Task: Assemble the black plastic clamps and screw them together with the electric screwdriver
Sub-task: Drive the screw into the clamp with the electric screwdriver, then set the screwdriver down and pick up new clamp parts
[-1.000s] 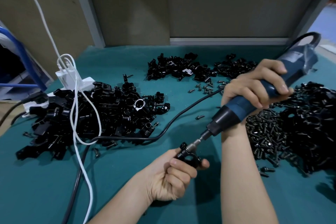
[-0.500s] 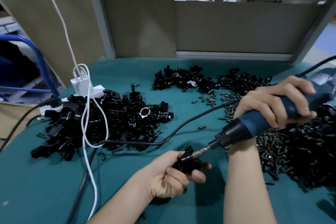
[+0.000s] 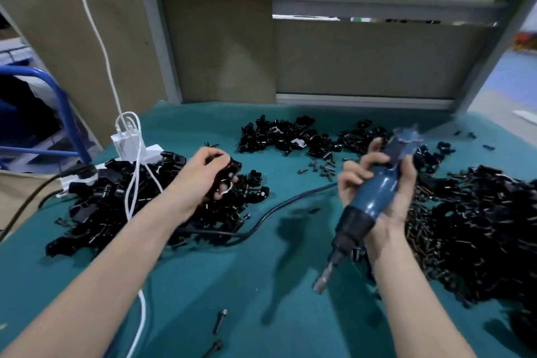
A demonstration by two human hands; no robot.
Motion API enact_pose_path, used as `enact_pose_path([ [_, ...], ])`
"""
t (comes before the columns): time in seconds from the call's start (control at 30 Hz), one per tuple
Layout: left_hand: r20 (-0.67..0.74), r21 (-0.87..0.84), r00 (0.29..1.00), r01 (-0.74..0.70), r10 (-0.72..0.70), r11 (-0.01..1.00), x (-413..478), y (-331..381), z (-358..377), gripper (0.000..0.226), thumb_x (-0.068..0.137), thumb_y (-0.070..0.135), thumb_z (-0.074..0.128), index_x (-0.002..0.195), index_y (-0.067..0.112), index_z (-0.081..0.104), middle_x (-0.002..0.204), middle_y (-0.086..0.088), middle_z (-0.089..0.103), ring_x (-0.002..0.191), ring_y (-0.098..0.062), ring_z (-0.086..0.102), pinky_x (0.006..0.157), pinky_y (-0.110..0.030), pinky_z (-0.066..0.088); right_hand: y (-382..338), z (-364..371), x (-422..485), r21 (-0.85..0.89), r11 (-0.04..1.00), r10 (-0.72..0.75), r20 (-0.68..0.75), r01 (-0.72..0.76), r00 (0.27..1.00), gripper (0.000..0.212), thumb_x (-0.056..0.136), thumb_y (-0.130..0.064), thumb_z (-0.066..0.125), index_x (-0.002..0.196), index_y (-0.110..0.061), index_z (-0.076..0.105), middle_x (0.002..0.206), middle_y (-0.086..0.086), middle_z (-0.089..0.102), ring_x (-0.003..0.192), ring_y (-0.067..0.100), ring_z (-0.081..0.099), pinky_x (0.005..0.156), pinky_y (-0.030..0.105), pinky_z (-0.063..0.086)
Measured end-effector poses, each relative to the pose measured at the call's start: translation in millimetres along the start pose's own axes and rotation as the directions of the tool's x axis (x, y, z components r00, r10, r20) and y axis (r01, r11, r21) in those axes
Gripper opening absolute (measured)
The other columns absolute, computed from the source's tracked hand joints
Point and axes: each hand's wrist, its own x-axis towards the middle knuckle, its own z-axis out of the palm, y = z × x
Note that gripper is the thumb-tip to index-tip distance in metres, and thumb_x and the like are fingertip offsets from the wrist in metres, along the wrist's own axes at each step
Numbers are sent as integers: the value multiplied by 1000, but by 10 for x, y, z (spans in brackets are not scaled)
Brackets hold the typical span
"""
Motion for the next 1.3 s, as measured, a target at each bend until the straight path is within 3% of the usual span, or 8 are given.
enact_pose_path([
  [0.13,-7,868,945,-156,326,471,427,-50,-106,21,95,28,54,113,19,54,100,-7,65,86,-28,60,74,-35,46,237,-209,-187,-450,887,-125,-443,-99,888,53,72,-38,71,119,-15,62,82,1,63,54,13,52,51,23,49],
  [0.33,-45,999,994,48,100,-22,629,146,105,33,91,43,52,114,22,60,123,-8,55,120,-32,43,98,-44,36,472,-266,-308,-783,593,-305,-436,-190,847,85,84,-16,70,131,-71,24,129,-9,52,97,28,63,68,42,59],
  [0.4,6,999,985,2,173,-44,721,283,347,34,90,42,51,117,23,58,124,-8,54,121,-32,42,97,-43,35,517,-330,-324,-811,544,-329,-443,-216,834,84,88,-15,67,136,-66,21,134,-8,49,105,24,62,82,47,56],
  [0.53,202,954,949,-247,242,168,1109,434,1034,46,93,39,51,135,23,44,132,-10,48,120,-34,47,94,-43,45,591,-428,-346,-889,388,-373,-392,-242,841,82,92,-18,62,144,-59,11,128,-24,44,99,-7,57,79,17,45],
  [0.73,245,942,955,-275,169,192,1800,126,1466,44,96,24,50,134,4,41,136,-19,32,116,-45,44,96,-48,42,647,-532,-335,-975,-78,-463,-149,-207,874,61,93,-7,56,141,-38,36,150,-35,-2,140,-10,-11,116,23,7],
  [1.0,193,689,831,-493,522,531,1879,-132,1504,20,77,-8,56,81,10,48,97,-3,50,84,-24,51,77,-33,42,652,-541,-330,-972,-79,-482,-156,-220,862,50,87,-10,55,105,-54,38,140,-44,4,140,-11,-4,119,37,14],
  [1.13,329,609,703,-668,630,428,1862,316,2085,23,85,7,58,102,19,67,100,1,69,86,-13,62,85,-32,52,654,-528,-320,-978,-87,-512,-120,-191,851,45,82,-13,52,103,-51,40,145,-35,13,141,-7,6,118,41,15],
  [1.3,521,830,797,-557,305,39,1941,536,2892,42,94,10,54,135,20,52,120,-11,63,113,-31,55,87,-42,52,653,-541,-327,-975,-92,-499,-131,-202,857,46,84,-11,53,108,-48,40,146,-35,12,141,-7,8,118,40,16],
])
